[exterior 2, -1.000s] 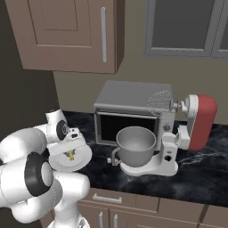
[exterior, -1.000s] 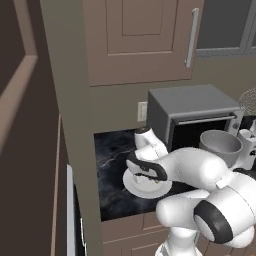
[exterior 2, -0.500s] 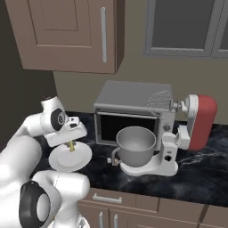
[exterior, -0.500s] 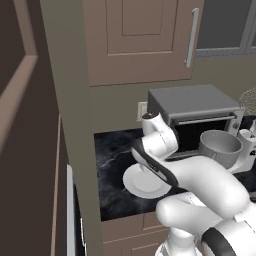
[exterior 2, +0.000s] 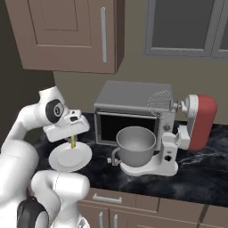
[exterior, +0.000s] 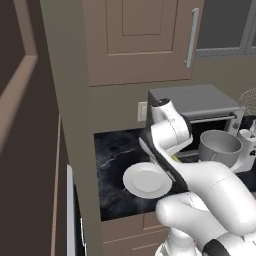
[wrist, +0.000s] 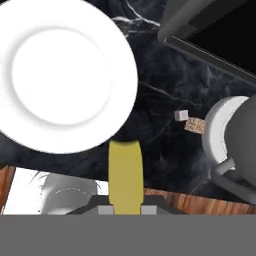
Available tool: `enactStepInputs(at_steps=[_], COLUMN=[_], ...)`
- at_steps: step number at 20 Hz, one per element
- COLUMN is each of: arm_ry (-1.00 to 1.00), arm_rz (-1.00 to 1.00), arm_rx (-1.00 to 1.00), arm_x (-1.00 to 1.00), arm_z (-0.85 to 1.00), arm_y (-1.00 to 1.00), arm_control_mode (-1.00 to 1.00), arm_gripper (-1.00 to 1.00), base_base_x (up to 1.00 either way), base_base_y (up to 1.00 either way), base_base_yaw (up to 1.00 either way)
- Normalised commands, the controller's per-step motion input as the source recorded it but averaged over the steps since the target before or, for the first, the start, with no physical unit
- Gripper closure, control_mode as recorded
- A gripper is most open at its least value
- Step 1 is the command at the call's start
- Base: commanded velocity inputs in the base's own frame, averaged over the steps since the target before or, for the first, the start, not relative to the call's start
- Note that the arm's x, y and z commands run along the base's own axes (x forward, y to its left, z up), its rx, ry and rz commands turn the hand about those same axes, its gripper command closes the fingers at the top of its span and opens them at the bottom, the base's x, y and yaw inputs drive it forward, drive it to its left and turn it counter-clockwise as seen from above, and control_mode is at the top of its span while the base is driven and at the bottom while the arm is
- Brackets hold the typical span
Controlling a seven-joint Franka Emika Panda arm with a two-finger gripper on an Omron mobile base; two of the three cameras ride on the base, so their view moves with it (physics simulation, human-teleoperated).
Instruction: Add butter and sugar cubes to the stand mixer bowl and then turn on the stand mixer to begin making frosting.
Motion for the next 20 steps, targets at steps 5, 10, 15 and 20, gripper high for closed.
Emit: enactStepInputs(at_steps=[5,10,15,20], arm_ry=[0.00,0.00,0.00,0.00], arm_rz=[-0.04,-0.03,-0.03,-0.02], arm_rx=[-0.04,-0.02,-0.01,0.00], arm_x=[-0.27,-0.06,0.00,0.02], arm_z=[0.42,0.21,0.18,0.21], arm_y=[-0.42,-0.51,-0.58,-0.65], arm_control_mode=[-1.00,-1.00,-1.00,-1.00], arm_gripper=[1.00,1.00,1.00,1.00], base_base_x=[0.00,0.00,0.00,0.00], base_base_y=[0.00,0.00,0.00,0.00], base_base_yaw=[0.00,0.00,0.00,0.00])
